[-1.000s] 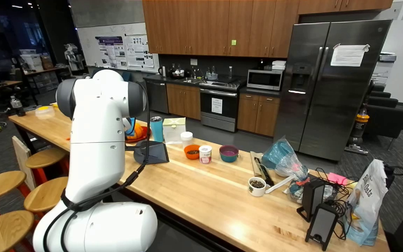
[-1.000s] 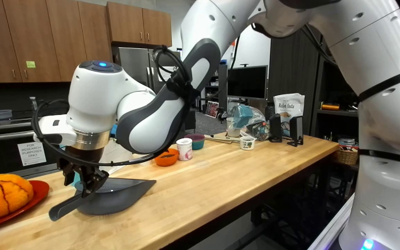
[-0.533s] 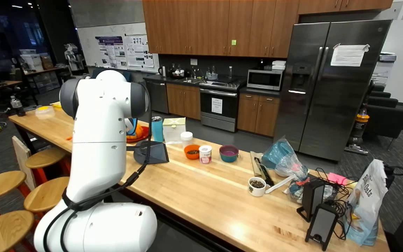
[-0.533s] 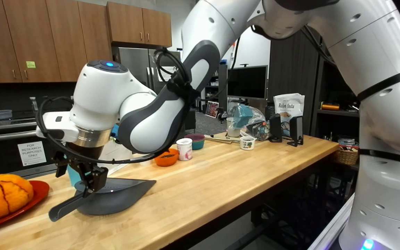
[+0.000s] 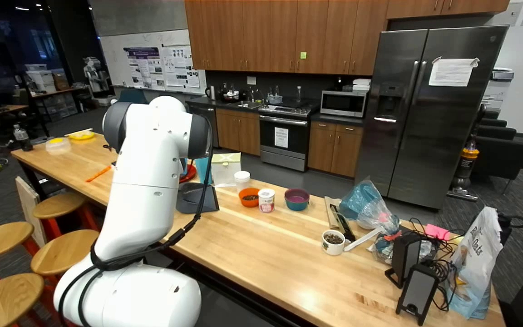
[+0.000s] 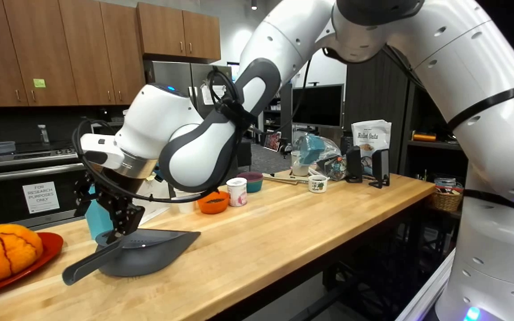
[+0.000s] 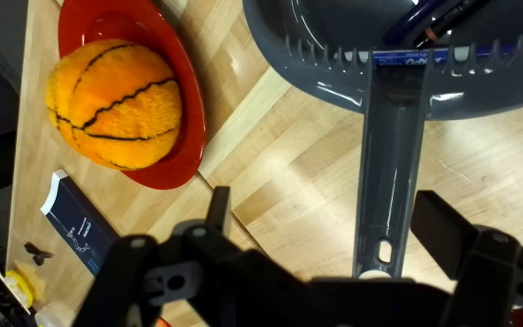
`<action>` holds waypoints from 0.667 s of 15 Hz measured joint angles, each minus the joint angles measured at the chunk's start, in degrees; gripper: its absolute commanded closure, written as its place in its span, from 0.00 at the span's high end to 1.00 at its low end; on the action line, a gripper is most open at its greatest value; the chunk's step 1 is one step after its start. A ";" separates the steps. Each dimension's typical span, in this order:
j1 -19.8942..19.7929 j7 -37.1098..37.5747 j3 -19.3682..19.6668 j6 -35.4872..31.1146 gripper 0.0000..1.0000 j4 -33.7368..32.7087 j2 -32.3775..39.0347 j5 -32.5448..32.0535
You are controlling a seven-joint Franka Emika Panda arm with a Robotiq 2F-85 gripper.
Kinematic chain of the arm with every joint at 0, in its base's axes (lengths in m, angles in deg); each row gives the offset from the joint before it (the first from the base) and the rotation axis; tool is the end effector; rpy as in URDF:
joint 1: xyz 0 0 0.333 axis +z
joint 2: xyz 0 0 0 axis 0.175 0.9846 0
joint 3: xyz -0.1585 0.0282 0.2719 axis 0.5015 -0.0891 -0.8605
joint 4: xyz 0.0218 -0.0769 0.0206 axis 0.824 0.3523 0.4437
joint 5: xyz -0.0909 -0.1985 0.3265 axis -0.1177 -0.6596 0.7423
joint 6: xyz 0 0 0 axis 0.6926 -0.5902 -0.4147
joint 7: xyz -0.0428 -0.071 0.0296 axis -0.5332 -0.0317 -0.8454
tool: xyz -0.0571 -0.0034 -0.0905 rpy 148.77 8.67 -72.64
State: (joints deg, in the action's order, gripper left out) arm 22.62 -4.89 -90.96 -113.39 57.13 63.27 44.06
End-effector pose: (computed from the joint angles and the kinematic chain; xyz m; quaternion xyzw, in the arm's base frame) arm 0.4950 0.4592 0.3127 0.4198 0.8514 0.3067 0.0690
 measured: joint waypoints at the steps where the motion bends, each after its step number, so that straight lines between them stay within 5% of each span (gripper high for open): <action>1: -2.24 -2.24 -2.40 0.42 1.00 0.01 0.36 1.30; 6: -11.92 -13.47 -14.73 5.10 1.00 -0.27 2.51 9.55; 10: -13.65 -22.08 -17.90 7.71 1.00 -0.60 3.96 20.11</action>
State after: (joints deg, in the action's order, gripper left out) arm 8.97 -26.97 -108.86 -105.68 56.52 67.23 64.17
